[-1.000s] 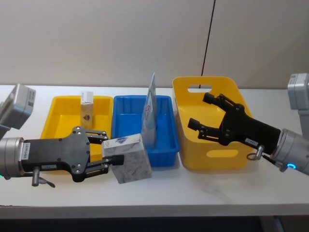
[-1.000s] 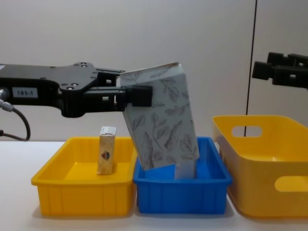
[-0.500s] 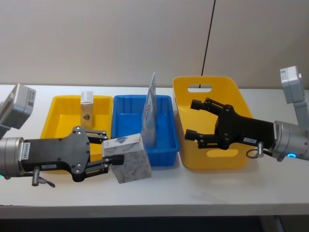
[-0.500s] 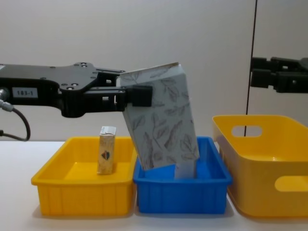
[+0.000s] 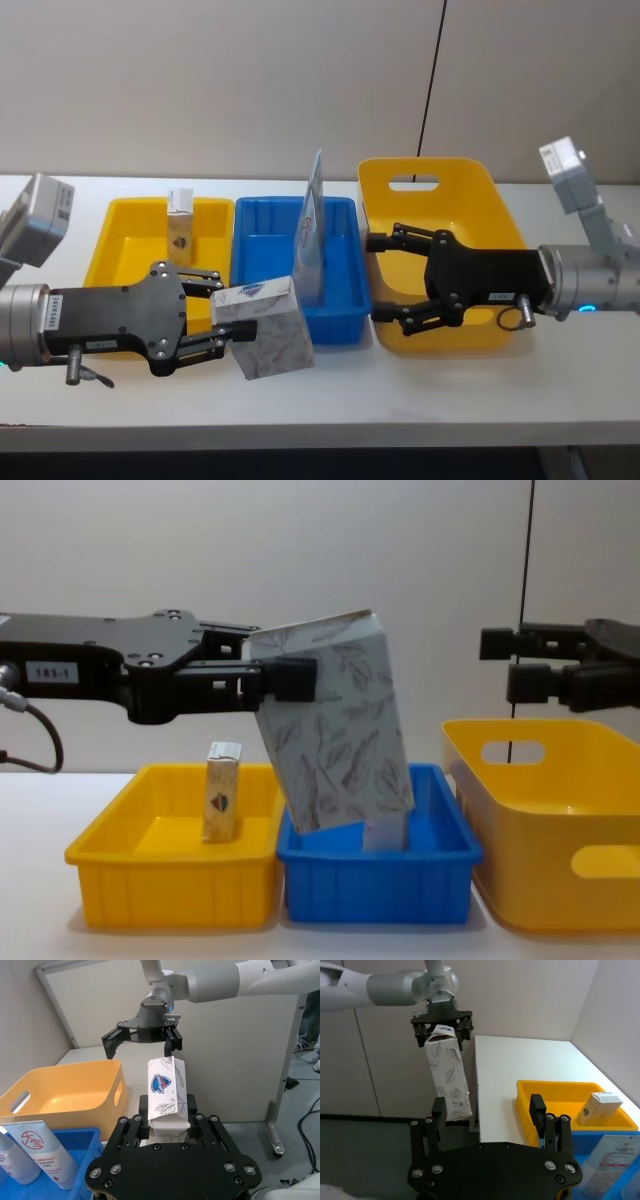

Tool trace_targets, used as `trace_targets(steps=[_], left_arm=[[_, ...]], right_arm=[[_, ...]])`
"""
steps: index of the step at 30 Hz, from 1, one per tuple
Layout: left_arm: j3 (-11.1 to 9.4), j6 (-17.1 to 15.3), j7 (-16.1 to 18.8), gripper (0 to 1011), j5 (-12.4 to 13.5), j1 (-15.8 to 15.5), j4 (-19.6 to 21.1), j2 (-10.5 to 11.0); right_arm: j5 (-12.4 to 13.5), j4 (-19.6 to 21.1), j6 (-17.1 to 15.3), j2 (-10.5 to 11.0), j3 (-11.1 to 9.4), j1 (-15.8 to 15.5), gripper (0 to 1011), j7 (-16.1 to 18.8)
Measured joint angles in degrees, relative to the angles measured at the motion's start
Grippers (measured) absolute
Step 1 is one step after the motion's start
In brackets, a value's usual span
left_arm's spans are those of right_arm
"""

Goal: Bimanual collaborative sorting of washing and personal care products

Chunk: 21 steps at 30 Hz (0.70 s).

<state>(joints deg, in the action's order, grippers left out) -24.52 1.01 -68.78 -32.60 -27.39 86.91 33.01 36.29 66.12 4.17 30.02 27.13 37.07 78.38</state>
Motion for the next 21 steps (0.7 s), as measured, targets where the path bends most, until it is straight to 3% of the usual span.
trace_targets(steps=[10,21], left_arm=[[0.00,0.00,0.00,363,0.01,0.00,0.00,0.00],[0.00,0.00,0.00,363,0.00,0.00,0.00,0.00]], right_arm=[[-0.77,-2.25,0.77,-1.30,2.51,2.30,1000,2.77],[-1.15,-2.85,1.70,-2.32,4.18,3.00,1000,3.38]])
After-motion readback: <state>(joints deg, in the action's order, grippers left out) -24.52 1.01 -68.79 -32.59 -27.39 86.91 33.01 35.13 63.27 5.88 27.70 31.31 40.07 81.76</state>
